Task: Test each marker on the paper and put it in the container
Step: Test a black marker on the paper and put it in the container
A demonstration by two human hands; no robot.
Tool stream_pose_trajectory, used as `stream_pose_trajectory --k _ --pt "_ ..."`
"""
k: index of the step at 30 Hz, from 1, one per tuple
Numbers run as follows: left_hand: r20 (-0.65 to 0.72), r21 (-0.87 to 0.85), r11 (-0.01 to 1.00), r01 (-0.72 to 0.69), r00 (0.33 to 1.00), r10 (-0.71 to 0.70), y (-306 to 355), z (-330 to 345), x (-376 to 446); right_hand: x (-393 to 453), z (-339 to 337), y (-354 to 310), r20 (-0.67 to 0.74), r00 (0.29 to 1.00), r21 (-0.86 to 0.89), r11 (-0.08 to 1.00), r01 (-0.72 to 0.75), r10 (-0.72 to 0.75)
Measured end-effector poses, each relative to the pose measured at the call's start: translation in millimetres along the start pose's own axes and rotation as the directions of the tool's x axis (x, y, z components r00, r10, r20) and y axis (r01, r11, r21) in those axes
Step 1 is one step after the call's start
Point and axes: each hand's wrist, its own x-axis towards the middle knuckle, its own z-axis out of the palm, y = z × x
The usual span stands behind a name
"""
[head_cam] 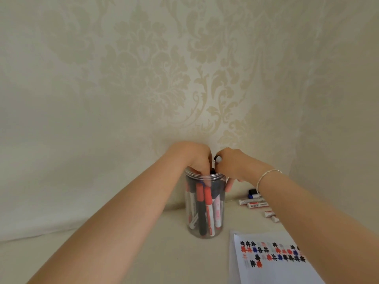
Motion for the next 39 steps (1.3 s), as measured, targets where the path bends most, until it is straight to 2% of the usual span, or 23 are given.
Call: stream_pose_trajectory --k 5,7,13,16,19,22,25,28,30,32,35,37,39 --pt "0.044 0.081 0.996 -0.046 0.998 0.043 2.2 1.1 -2.4 1.0 -0.2 2.1 0.031 0.999 0.025 1.000 0.012 -0.013" --pt "0.030 0.109 0.993 -0.037 0.999 0.034 3.9 2.8 -0.4 1.4 -3.4 3.3 0.054 0.998 -0.022 0.999 0.027 -0.026" --pt "-0.247 0.156 0.988 -0.005 0.968 0.044 11.4 2.4 -3.4 6.8 -9.9 2.0 0.011 0.998 -0.121 0.991 0.058 -0.057" --pt "-0.175 0.183 0.980 0.072 0.984 -0.040 12.0 -3.8 -11.1 7.7 -12.6 -2.2 0.048 0.999 -0.058 0.998 0.015 -0.012" --pt "-0.049 0.184 0.981 0.056 0.998 -0.048 11.2 -4.9 -8.3 8.2 -15.0 -2.0 0.056 0.998 0.011 1.000 -0.017 0.016" --pt "-0.049 0.108 0.994 -0.011 0.999 0.017 5.2 -3.1 -4.2 7.6 -13.2 0.4 0.055 0.998 0.027 0.999 0.018 -0.020" --pt "-0.130 -0.135 0.989 -0.060 0.991 0.043 -5.0 0.6 -6.2 8.5 -11.6 5.3 0.024 0.997 0.076 0.995 0.068 -0.070" --pt "-0.268 -0.447 0.887 -0.113 0.963 -0.012 -18.9 3.4 -7.0 10.1 -11.6 10.2 -0.035 0.998 0.180 0.982 0.062 -0.057" --pt "-0.313 -0.520 0.839 -0.158 0.950 -0.015 -23.5 2.8 -8.8 11.7 -11.7 13.8 -0.084 0.995 0.275 0.959 0.069 -0.047" --pt "-0.286 -0.556 0.813 -0.171 0.958 0.005 -20.1 4.5 -10.9 12.3 -11.5 16.6 -0.127 0.991 0.336 0.938 0.087 -0.047" --pt "-0.248 -0.474 0.868 -0.144 0.968 0.025 -11.3 12.8 -7.9 11.5 -12.1 20.7 -0.128 0.990 0.380 0.919 0.104 -0.059" --pt "-0.255 -0.323 0.936 -0.139 0.965 0.056 -10.9 14.2 -5.5 8.7 -14.3 20.9 -0.062 0.995 0.350 0.932 0.100 -0.083" --pt "-0.171 -0.259 0.958 -0.124 0.982 0.081 -14.1 8.8 -7.4 6.6 -15.5 18.9 0.018 0.994 0.283 0.954 0.103 -0.112"
